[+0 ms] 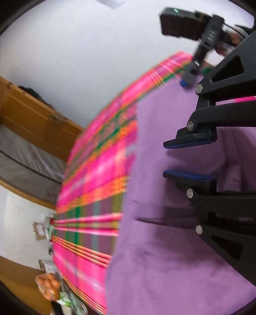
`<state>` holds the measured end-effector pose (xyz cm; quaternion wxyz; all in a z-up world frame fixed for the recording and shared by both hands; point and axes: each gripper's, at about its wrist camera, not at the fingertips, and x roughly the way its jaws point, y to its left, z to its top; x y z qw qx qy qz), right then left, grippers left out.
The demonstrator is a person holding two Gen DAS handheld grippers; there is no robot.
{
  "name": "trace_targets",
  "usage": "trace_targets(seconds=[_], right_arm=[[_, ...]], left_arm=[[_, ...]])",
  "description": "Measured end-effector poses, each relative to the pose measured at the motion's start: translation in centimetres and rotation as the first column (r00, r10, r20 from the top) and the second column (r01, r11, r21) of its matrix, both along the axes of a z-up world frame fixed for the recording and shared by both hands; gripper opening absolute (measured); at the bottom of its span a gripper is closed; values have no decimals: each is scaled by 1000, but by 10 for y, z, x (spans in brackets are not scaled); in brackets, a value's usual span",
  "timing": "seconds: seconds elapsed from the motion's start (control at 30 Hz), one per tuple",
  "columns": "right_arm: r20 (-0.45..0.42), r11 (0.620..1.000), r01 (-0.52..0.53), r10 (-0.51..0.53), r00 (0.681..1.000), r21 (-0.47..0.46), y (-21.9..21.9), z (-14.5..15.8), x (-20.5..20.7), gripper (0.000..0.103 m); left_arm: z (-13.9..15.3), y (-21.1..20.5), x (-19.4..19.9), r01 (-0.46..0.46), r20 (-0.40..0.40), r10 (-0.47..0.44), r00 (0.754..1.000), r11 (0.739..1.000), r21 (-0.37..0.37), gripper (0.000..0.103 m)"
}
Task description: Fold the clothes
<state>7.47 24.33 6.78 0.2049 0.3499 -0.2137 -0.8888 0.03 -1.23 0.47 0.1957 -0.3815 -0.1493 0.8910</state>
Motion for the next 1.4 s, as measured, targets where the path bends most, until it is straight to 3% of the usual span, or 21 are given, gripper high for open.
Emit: trace_targets(seconds=[0.13,0.2,0.3,0.37,0.43,0.47,0.7,0.87,1.03,1.27,1.4], right_arm=[[-9,997,34,-34,999,-72,27,-9,2,10],[-1,991,75,-76,997,-113,40,-10,0,11],[-12,994,56,-58,998,-97,42,-6,0,16],[-54,999,42,-43,998,-9,34,-2,13,21],[-95,996,32,-24,995,83,25,2,26,39],[-115,991,28,-13,993,130,21,4,33,42],[-125,941,32,11,992,337,-15,-1,43,44],[-115,943,60,-23,993,328,-31,0,33,47],[-135,877,161,-111,985,453,-49,-1,28,49],[-128,854,296,-267,955,427,-21,-1,41,53],[-138,841,293,-258,956,455,-24,-1,50,53]], left_arm=[[-3,-7,30,-28,-51,27,998,1000,-12,22],[-2,-5,42,-41,-63,39,997,999,-23,22],[-3,-3,47,-45,-85,41,996,998,-47,23],[-4,-5,47,-49,-90,45,995,998,-39,22],[-5,-5,47,-52,-97,49,994,998,-32,22],[-5,-5,48,-56,-105,52,993,998,-34,22],[-5,-5,52,-50,-120,46,992,998,-30,22],[-5,-7,55,-51,-128,48,991,998,-20,22],[-6,-8,57,-42,-134,40,990,999,-12,22],[-7,-13,59,-22,-142,23,990,1000,9,22],[-7,-13,62,-19,-147,21,989,1000,10,22]])
